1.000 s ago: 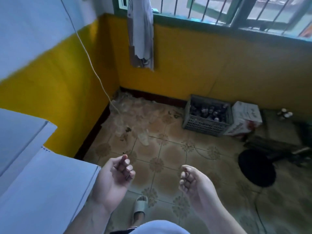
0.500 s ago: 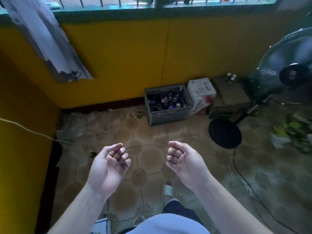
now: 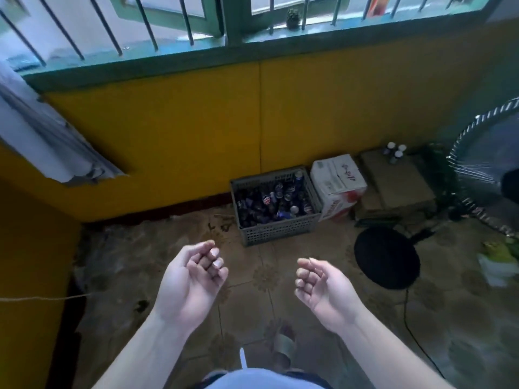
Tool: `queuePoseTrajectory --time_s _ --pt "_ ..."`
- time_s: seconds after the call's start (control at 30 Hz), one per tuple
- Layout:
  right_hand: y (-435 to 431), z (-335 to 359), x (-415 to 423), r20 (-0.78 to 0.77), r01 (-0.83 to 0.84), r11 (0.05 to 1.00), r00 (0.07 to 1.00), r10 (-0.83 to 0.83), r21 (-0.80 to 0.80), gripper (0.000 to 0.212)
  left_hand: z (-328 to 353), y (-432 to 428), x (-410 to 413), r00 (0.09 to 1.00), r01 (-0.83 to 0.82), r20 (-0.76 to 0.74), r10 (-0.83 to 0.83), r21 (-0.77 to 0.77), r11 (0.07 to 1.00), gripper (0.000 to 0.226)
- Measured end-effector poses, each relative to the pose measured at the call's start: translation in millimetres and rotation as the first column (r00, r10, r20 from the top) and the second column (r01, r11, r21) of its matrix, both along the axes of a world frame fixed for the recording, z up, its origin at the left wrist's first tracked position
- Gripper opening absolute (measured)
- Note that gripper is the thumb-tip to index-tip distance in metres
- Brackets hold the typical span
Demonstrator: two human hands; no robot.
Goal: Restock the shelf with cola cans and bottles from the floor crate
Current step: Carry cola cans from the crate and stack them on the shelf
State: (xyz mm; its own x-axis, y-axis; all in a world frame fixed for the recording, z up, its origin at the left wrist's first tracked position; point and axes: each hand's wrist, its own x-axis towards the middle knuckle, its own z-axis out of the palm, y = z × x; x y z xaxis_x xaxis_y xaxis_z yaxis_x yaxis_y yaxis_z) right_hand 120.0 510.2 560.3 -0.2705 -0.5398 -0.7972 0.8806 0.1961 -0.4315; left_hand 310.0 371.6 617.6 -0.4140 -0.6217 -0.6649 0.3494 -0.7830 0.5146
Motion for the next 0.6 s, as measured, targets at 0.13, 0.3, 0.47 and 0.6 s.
queuePoseTrajectory --time_s 0.13,0.3,0.47,0.6 --pt "-44.1 8.0 -57.1 -0.093 0.018 0.999 0.996 -0.015 0.032 0.019 6.2 -31.4 -57.9 0.997 0.035 -0.076 -0.035 0.004 0.999 0.011" --pt "-89.4 2.2 -91.7 -0.103 0.048 0.999 0.994 -0.046 0.015 0.018 -17.4 -85.1 -93.8 0.995 0.097 -0.044 -0.094 0.07 0.993 0.016" --pt "-127.6 -17.7 -110.4 -0.107 0.174 0.976 0.981 -0.161 0.129 0.023 -41.2 -164.2 -119.4 0.988 0.149 0.011 -0.152 0.122 0.981 0.018" --pt "-169.3 -9.1 -126.9 -0.117 0.231 0.96 0.97 -0.214 0.155 0.023 -51.2 -229.4 -151.8 0.969 0.231 0.054 -0.241 0.144 0.962 0.012"
